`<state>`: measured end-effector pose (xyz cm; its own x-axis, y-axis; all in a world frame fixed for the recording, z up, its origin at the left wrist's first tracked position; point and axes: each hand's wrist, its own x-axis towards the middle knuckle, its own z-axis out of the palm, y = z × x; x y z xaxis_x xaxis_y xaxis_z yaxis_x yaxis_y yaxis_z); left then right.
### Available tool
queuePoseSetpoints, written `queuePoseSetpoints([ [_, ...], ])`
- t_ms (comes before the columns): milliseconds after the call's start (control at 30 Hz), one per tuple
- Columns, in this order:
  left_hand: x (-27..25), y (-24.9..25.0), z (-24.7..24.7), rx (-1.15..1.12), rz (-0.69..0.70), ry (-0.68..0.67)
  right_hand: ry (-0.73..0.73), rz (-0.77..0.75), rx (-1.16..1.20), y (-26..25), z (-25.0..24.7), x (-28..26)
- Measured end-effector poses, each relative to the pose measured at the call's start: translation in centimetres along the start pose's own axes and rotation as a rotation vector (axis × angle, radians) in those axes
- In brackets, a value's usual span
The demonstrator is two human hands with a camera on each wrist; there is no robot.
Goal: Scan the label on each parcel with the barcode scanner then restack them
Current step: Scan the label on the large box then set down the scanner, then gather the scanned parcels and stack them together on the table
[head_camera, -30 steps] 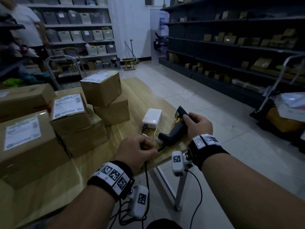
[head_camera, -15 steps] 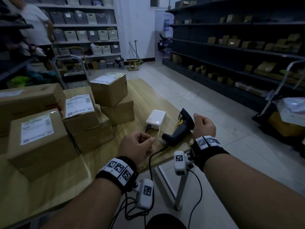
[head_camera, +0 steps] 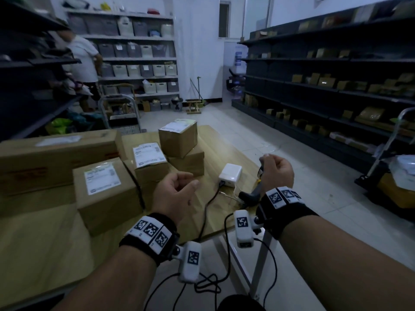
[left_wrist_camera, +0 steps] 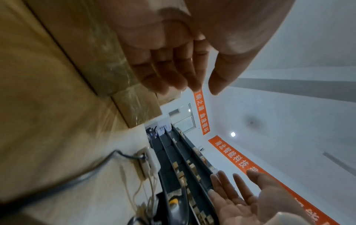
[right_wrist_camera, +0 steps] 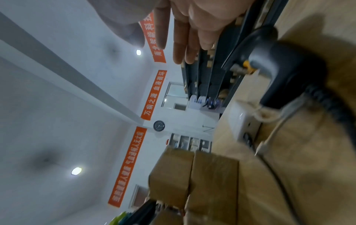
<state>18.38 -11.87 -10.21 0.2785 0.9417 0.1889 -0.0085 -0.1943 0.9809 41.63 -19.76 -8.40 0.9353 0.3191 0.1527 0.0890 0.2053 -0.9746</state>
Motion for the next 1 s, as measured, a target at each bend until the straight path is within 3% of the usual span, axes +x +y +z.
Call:
queuePoseSetpoints([
  [300, -2.0, 2.3, -10.1, 0.115, 0.18, 0.301, -0.301, 0.035, 0.041, -1.6, 8.1, -9.3],
  [433, -1.7, 2.5, -15.1, 0.108, 0.151, 0.484, -0.401, 0.085, 0.002, -1.5, 10.8, -11.9],
  [567, -1.0, 2.1, -18.7, 0.138, 0.018, 0.603, -0.455, 0.093, -0.065, -1.3, 12.5, -13.4],
  [700, -0.2, 0.7, -20.6, 0.11, -0.14, 0.578, -0.432, 0.15, -0.111, -0.6, 13.2, -13.8],
  [867, 0.0, -1.0, -21.2, 0.096, -0.219, 0.476, -0.49, 0.237, -0.224, -0.4, 14.0, -12.9],
  [1000, 0.3, -1.4, -21.4, 0.102, -0.244, 0.439, -0.57, 0.223, -0.309, -0.6, 14.9, -12.2],
])
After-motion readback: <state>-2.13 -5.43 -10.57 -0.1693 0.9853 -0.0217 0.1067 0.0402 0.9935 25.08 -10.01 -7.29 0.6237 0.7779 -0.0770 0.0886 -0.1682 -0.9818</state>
